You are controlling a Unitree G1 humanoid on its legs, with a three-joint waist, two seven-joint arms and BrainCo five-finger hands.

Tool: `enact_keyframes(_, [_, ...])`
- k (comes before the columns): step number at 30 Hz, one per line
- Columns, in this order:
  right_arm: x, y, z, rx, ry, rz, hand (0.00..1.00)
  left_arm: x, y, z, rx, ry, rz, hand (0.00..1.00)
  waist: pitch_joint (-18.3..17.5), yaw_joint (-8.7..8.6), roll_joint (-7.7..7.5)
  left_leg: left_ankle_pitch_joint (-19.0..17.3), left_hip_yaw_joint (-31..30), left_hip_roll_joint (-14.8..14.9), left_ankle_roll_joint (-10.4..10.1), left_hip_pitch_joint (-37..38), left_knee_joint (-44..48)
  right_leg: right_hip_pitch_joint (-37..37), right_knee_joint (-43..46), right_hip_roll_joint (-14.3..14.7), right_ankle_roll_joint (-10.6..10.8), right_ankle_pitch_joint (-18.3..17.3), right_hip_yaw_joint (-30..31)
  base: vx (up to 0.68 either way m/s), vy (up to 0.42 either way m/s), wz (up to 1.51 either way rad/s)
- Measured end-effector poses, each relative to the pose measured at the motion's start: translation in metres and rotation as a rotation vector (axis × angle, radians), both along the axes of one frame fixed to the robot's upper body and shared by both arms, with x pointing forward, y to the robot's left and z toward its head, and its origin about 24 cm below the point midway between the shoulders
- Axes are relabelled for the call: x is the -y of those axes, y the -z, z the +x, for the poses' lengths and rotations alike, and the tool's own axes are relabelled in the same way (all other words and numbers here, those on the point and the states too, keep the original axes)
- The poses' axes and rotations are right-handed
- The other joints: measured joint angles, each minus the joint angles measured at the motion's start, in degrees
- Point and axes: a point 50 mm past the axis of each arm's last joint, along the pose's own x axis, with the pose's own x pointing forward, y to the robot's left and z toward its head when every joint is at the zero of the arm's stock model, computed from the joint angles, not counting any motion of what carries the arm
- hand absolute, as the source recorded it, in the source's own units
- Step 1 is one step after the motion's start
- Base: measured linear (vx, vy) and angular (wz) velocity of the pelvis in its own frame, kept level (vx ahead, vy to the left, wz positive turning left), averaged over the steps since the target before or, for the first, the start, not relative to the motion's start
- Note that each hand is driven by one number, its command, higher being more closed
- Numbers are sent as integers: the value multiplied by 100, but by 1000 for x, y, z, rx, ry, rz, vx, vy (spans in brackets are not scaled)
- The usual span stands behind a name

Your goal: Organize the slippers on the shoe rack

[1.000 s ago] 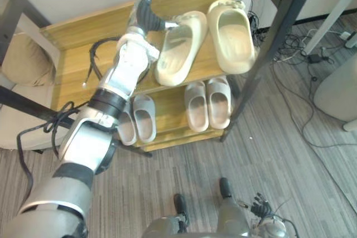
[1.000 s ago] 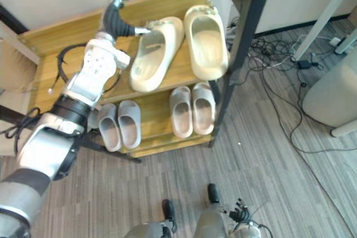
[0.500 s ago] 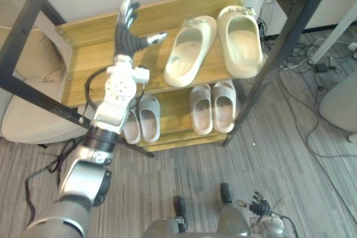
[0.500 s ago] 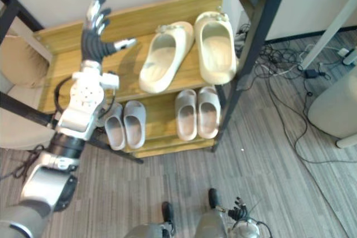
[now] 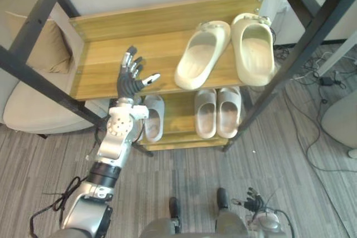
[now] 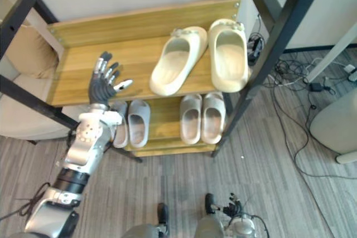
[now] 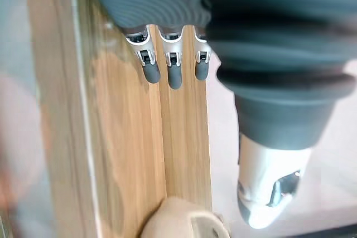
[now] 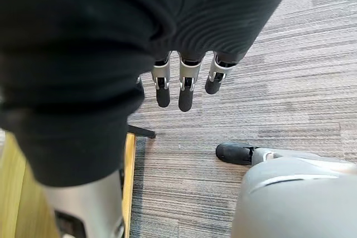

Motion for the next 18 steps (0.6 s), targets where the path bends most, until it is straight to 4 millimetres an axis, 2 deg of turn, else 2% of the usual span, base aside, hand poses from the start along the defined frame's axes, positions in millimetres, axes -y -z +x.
enact_keyframes(5, [0,1,0,-14,1,-1,0,18,-4,2,8,60,12,0,-7,-23,-13,1,0,-2,-1,-1,-18,-12,-2,0,3,-2,-2,0,0,0])
enact_keyframes(10, [-1,0,5,-1,-5,-5,0,48,-12,10,13,148,12,0,-7,-102,-15,11,9,-4,-4,-1,-34,-28,-2,0,4,-1,-2,0,0,0])
enact_keyframes(14, [-2,-1,8,5,-10,-8,0,58,-14,12,15,177,20,0,-7,-228,-15,11,26,-5,-3,-1,-45,-44,-2,0,5,0,7,-2,-1,-1])
enact_keyframes(18, [-2,-1,8,5,-8,-10,0,66,-18,13,15,200,-6,0,-7,-244,-14,12,101,-4,-4,-3,-60,-94,-4,2,10,4,63,-3,-2,-9])
